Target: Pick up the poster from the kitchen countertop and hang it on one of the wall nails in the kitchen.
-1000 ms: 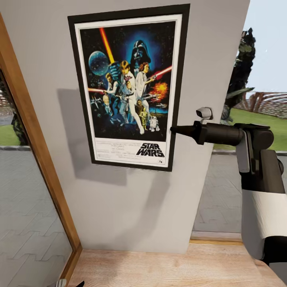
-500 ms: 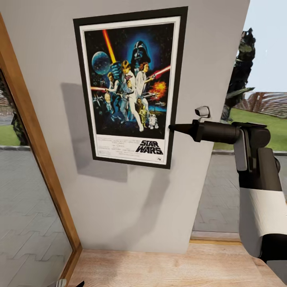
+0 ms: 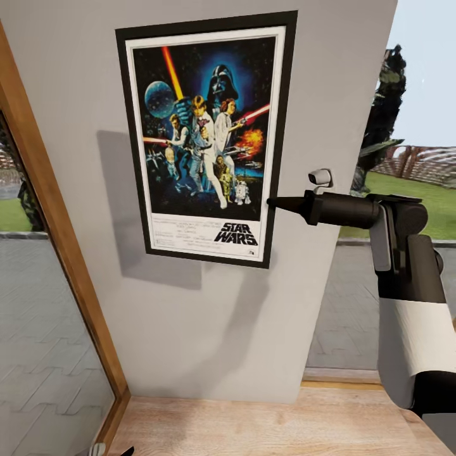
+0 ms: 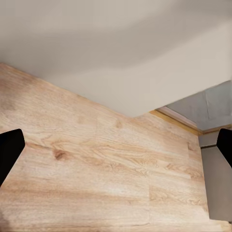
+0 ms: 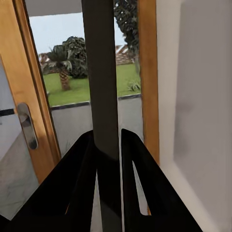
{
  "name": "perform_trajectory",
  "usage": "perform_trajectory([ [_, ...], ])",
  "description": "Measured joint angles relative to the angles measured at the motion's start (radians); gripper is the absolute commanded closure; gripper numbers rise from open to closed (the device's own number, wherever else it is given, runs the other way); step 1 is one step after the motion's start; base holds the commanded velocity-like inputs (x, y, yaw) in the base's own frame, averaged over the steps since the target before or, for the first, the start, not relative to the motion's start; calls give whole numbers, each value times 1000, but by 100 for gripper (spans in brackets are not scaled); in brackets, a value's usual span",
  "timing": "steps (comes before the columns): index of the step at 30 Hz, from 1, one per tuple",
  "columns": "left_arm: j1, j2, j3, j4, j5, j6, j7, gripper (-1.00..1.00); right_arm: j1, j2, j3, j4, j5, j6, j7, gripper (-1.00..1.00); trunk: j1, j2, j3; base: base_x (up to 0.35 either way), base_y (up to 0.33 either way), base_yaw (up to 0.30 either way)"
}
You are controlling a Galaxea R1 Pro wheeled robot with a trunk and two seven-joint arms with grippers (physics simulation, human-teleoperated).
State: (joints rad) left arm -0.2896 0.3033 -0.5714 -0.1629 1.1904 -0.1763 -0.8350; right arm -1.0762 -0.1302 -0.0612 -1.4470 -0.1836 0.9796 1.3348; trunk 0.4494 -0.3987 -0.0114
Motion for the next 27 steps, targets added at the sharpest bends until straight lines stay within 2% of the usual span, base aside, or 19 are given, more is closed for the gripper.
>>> perform_trajectory([
  [18, 0, 0, 0, 0, 0, 0, 0, -100, 0, 0, -1, 0, 0, 0, 0, 100, 0, 0, 0, 283, 0, 0],
  [27, 0, 0, 0, 0, 0, 0, 0, -100, 0, 0, -1, 0, 0, 0, 0, 100, 0, 0, 0, 77, 0, 0],
])
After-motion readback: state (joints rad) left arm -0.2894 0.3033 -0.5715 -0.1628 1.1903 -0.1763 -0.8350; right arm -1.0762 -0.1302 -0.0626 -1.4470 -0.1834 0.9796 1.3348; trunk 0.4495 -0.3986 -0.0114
